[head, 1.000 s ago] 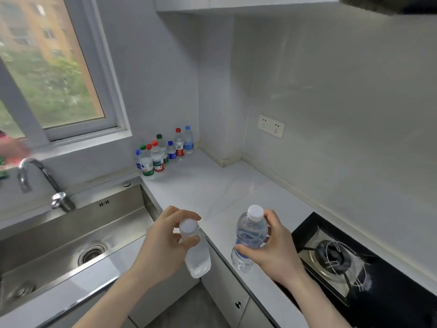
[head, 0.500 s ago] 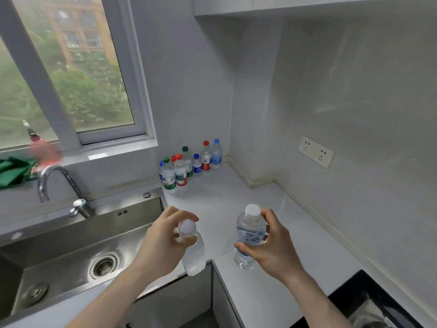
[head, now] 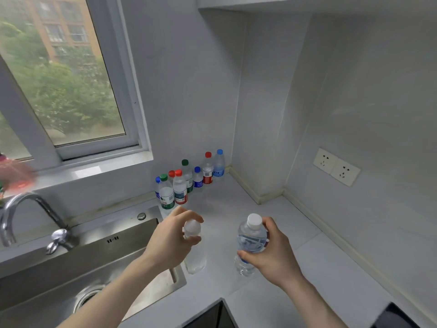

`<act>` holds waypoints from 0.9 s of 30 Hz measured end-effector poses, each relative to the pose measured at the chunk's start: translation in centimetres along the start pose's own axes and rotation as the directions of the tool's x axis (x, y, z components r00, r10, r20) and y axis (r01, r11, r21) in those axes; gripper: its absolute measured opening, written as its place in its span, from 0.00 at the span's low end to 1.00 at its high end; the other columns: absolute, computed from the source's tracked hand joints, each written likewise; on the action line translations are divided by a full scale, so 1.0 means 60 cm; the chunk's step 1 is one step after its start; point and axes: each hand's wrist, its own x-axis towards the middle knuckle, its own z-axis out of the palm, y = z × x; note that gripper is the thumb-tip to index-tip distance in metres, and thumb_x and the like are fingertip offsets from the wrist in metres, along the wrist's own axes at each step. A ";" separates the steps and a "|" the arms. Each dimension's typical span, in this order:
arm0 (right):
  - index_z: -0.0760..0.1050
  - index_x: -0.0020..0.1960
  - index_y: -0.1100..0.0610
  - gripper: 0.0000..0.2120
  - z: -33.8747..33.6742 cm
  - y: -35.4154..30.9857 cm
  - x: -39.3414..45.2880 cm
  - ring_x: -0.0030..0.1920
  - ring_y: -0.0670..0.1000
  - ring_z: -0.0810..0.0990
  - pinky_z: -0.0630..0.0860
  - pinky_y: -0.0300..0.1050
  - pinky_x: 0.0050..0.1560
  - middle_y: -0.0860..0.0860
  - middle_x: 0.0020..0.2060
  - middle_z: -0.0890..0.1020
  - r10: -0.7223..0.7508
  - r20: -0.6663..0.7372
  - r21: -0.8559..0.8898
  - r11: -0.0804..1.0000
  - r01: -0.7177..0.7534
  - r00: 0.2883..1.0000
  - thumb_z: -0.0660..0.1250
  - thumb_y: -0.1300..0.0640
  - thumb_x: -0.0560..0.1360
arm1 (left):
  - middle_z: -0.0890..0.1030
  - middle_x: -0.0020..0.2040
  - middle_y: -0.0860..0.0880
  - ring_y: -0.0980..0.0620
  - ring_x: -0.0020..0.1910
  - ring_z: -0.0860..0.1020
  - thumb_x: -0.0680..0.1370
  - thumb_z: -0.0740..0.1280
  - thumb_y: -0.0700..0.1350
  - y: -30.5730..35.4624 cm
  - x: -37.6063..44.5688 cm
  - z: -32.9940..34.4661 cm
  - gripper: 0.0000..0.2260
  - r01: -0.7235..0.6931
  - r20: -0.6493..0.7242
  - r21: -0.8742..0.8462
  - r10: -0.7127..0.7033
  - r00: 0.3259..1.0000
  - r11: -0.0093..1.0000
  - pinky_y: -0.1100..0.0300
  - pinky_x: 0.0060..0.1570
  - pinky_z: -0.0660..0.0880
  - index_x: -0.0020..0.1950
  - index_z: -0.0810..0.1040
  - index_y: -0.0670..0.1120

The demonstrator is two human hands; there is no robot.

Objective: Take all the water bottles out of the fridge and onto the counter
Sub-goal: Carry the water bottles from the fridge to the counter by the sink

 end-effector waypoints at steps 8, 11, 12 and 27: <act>0.72 0.53 0.44 0.25 0.051 -0.001 0.065 0.43 0.41 0.82 0.76 0.33 0.39 0.37 0.45 0.83 0.093 -0.062 -0.028 0.995 -0.095 0.994 0.83 0.55 0.63 | 0.72 0.56 0.59 0.52 0.48 0.76 0.73 0.79 0.49 -0.060 0.122 -0.002 0.19 -0.087 0.099 0.228 0.066 0.993 0.970 0.62 0.45 0.75 0.60 0.78 0.58; 0.73 0.53 0.45 0.26 0.059 0.000 0.078 0.42 0.43 0.82 0.78 0.38 0.41 0.38 0.45 0.83 0.126 -0.079 -0.045 0.990 -0.130 0.989 0.82 0.54 0.62 | 0.72 0.56 0.58 0.51 0.48 0.77 0.73 0.79 0.49 -0.073 0.161 0.005 0.19 -0.105 0.149 0.255 0.068 0.986 0.961 0.62 0.45 0.74 0.61 0.79 0.57; 0.72 0.53 0.44 0.26 0.060 0.000 0.088 0.42 0.42 0.82 0.77 0.36 0.40 0.37 0.45 0.83 0.132 -0.079 -0.047 0.990 -0.136 0.988 0.82 0.54 0.62 | 0.73 0.58 0.57 0.51 0.50 0.77 0.73 0.79 0.49 -0.079 0.178 0.008 0.19 -0.104 0.155 0.260 0.064 0.986 0.960 0.60 0.47 0.76 0.61 0.79 0.57; 0.73 0.53 0.42 0.26 0.094 0.026 0.261 0.47 0.38 0.82 0.76 0.32 0.42 0.32 0.48 0.81 0.205 -0.028 -0.030 0.978 -0.206 0.978 0.83 0.54 0.64 | 0.75 0.58 0.54 0.45 0.52 0.80 0.71 0.77 0.47 -0.135 0.392 0.052 0.19 -0.080 0.202 0.367 0.004 0.979 0.927 0.48 0.51 0.80 0.61 0.79 0.56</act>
